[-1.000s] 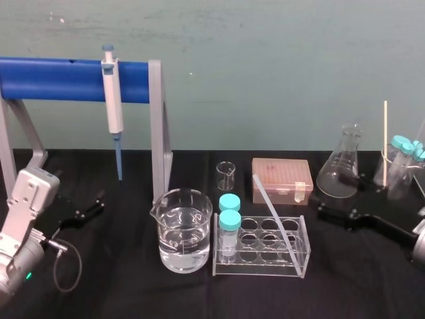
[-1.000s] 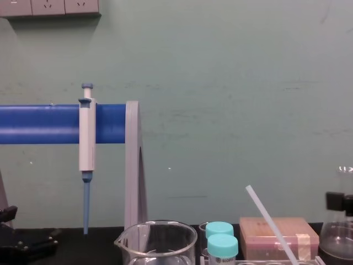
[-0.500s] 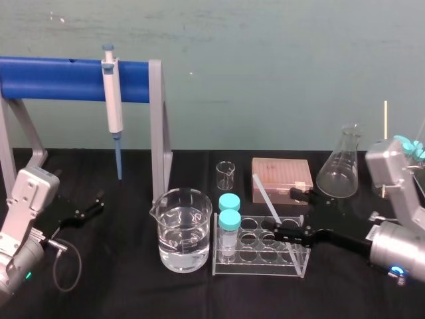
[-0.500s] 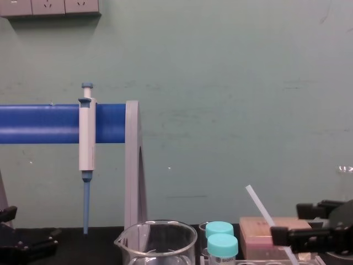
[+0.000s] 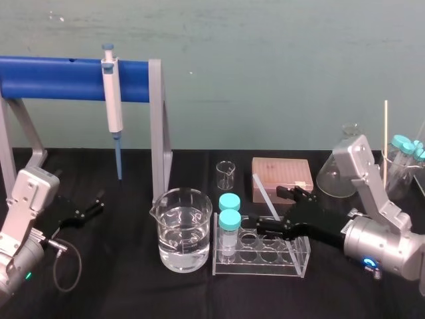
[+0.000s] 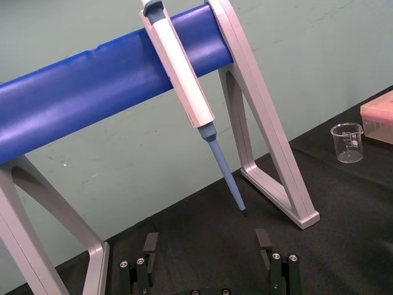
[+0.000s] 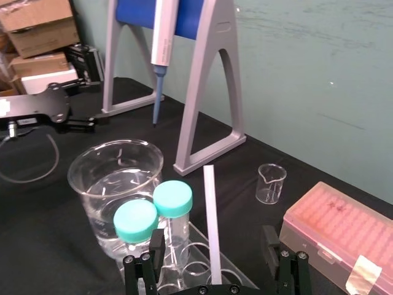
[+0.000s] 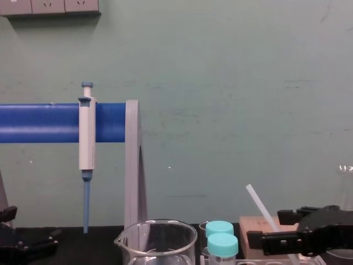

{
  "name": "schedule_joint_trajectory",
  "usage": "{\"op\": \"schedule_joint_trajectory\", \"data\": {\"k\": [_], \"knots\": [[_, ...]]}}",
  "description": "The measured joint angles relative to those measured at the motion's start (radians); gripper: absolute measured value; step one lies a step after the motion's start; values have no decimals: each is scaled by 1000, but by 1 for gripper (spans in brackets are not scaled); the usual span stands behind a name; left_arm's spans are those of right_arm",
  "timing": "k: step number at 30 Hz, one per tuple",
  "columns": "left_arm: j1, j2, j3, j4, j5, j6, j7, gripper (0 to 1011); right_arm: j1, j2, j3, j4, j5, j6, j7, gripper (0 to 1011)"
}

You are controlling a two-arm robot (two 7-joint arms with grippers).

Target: Pick up the stirring rod with one hand, then place it down.

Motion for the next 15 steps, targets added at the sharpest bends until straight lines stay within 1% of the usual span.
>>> {"op": "schedule_joint_trajectory", "data": {"k": [1, 8, 12, 15], "knots": [[0, 0, 0, 0, 0, 0, 0, 1000, 4, -9, 0, 6, -6, 5, -7, 1003], [0, 0, 0, 0, 0, 0, 0, 1000, 17, -39, -2, 27, -32, 14, -23, 1003], [0, 0, 0, 0, 0, 0, 0, 1000, 17, -46, -3, 30, -45, 16, -27, 1003], [0, 0, 0, 0, 0, 0, 0, 1000, 17, -46, -2, 30, -44, 16, -27, 1003]]}}
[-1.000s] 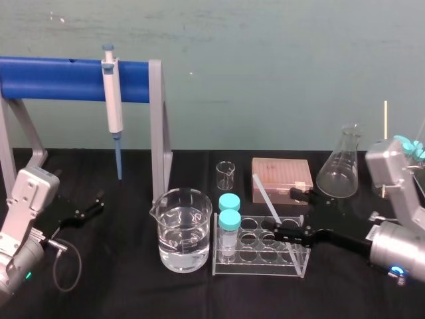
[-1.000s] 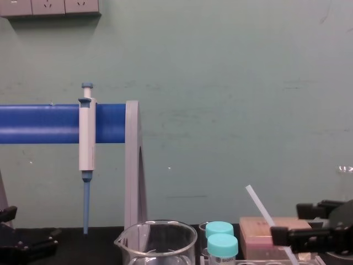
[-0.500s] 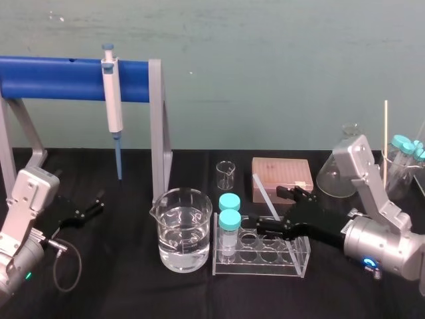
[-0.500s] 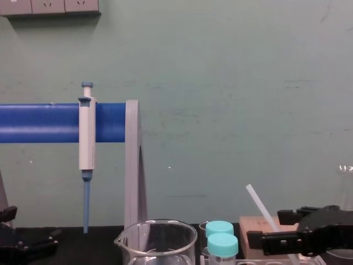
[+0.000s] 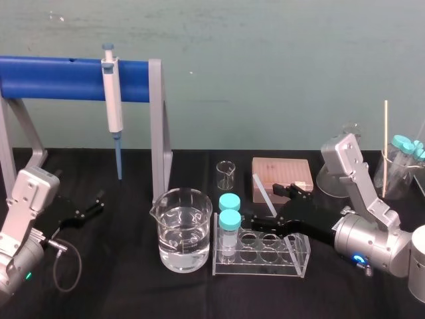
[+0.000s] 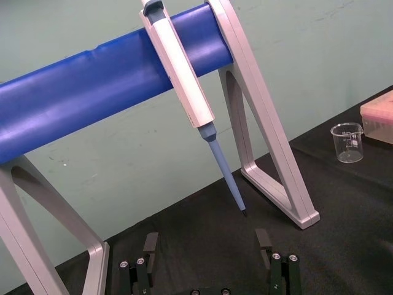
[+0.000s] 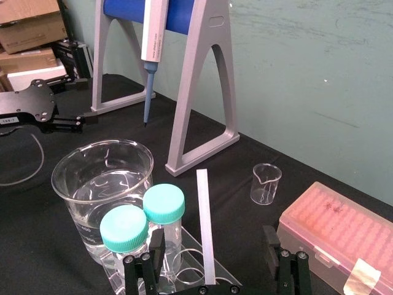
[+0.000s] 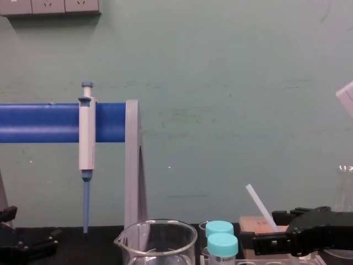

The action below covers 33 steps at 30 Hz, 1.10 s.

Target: Pick up the stirring rod with one hand, then place it down.

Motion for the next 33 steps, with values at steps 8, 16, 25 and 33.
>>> {"op": "schedule_joint_trajectory", "data": {"k": [8, 16, 25, 33], "knots": [[0, 0, 0, 0, 0, 0, 0, 1000, 0, 2, 0, -1, 3, 0, 1, 980], [0, 0, 0, 0, 0, 0, 0, 1000, 0, 3, 0, -1, 5, 0, 1, 788], [0, 0, 0, 0, 0, 0, 0, 1000, 0, 4, 0, -2, 6, 0, 1, 489], [0, 0, 0, 0, 0, 0, 0, 1000, 0, 4, 0, -2, 7, 0, 1, 248]]}}
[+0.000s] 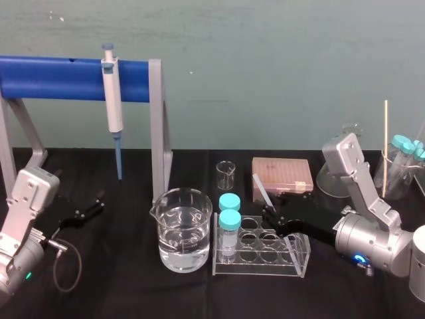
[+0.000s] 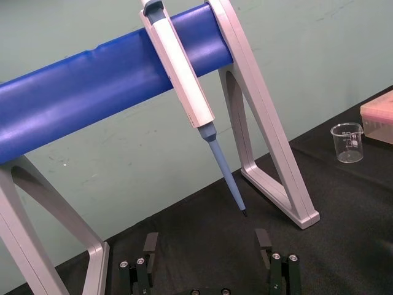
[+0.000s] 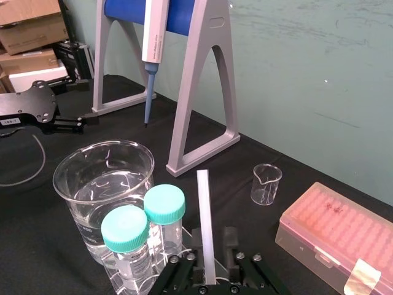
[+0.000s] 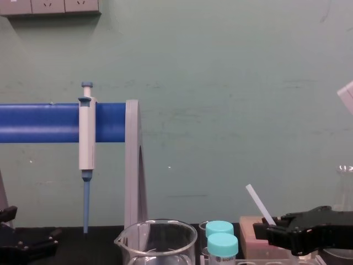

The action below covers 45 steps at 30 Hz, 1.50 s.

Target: Pick up the stirring rod with one hand, then place it down.

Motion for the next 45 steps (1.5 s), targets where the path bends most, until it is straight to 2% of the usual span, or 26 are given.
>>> {"op": "schedule_joint_trajectory", "data": {"k": [3, 7, 16, 21, 27, 28, 30, 31, 34, 37, 41, 45], "knots": [[0, 0, 0, 0, 0, 0, 0, 1000, 0, 0, 0, 0, 0, 0, 0, 151], [0, 0, 0, 0, 0, 0, 0, 1000, 0, 0, 0, 0, 0, 0, 1, 72], [0, 0, 0, 0, 0, 0, 0, 1000, -3, -2, 3, 0, 0, -4, 1, 72], [0, 0, 0, 0, 0, 0, 0, 1000, -19, -13, 20, -1, -5, -46, -2, 72], [0, 0, 0, 0, 0, 0, 0, 1000, -49, -31, 51, -5, -24, -154, -8, 72], [0, 0, 0, 0, 0, 0, 0, 1000, -58, -36, 60, -6, -31, -192, -8, 72], [0, 0, 0, 0, 0, 0, 0, 1000, -67, -40, 68, -7, -38, -230, -8, 72], [0, 0, 0, 0, 0, 0, 0, 1000, -78, -45, 78, -7, -41, -271, -7, 72], [0, 0, 0, 0, 0, 0, 0, 1000, -94, -53, 95, -6, -38, -327, 0, 72], [0, 0, 0, 0, 0, 0, 0, 1000, -121, -69, 124, 0, -12, -406, 27, 72], [0, 0, 0, 0, 0, 0, 0, 1000, -140, -81, 147, 1, 16, -436, 48, 71], [0, 0, 0, 0, 0, 0, 0, 1000, -154, -86, 165, -5, 31, -437, 56, 72]]}}
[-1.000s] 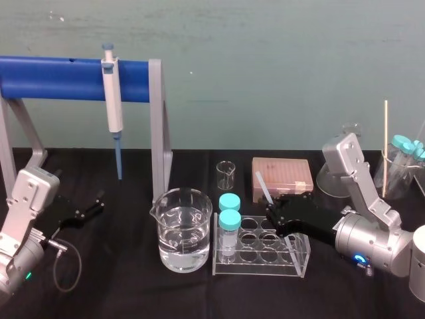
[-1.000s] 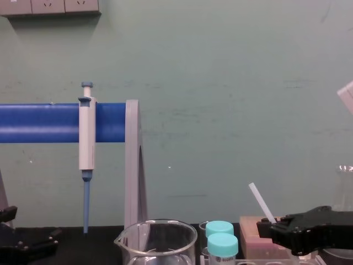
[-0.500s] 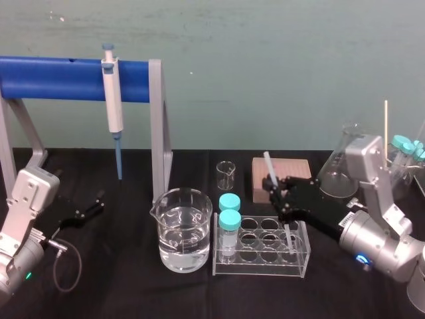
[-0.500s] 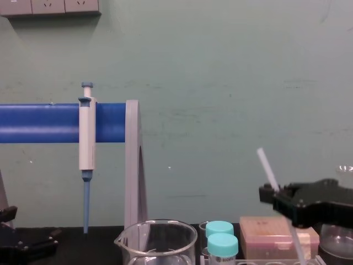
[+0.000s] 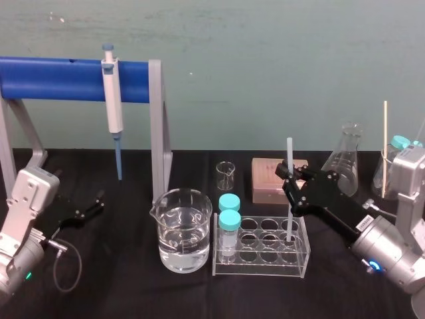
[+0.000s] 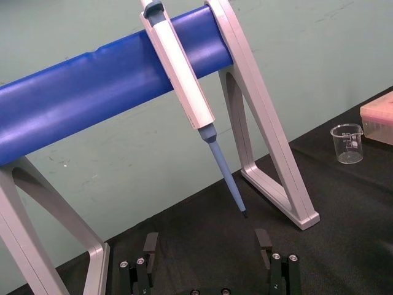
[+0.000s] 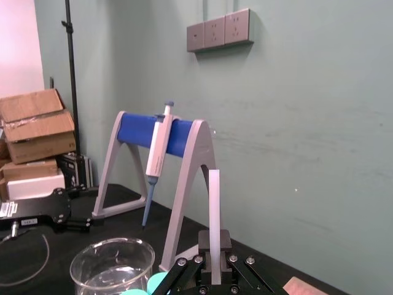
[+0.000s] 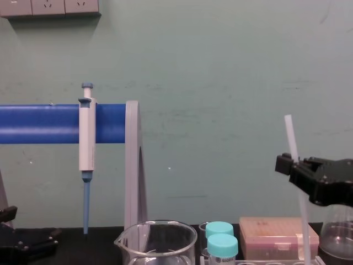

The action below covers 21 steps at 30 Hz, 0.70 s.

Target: Pick up the stirring rod with one hand, then place it down.

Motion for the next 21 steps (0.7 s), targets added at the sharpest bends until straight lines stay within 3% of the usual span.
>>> {"op": "schedule_joint_trajectory", "data": {"k": [8, 21], "knots": [[0, 0, 0, 0, 0, 0, 0, 1000, 16, -8, 31, -19, 17, 2, 6, 72], [0, 0, 0, 0, 0, 0, 0, 1000, 134, -29, 51, 16, 10, -21, 22, 71]]}}
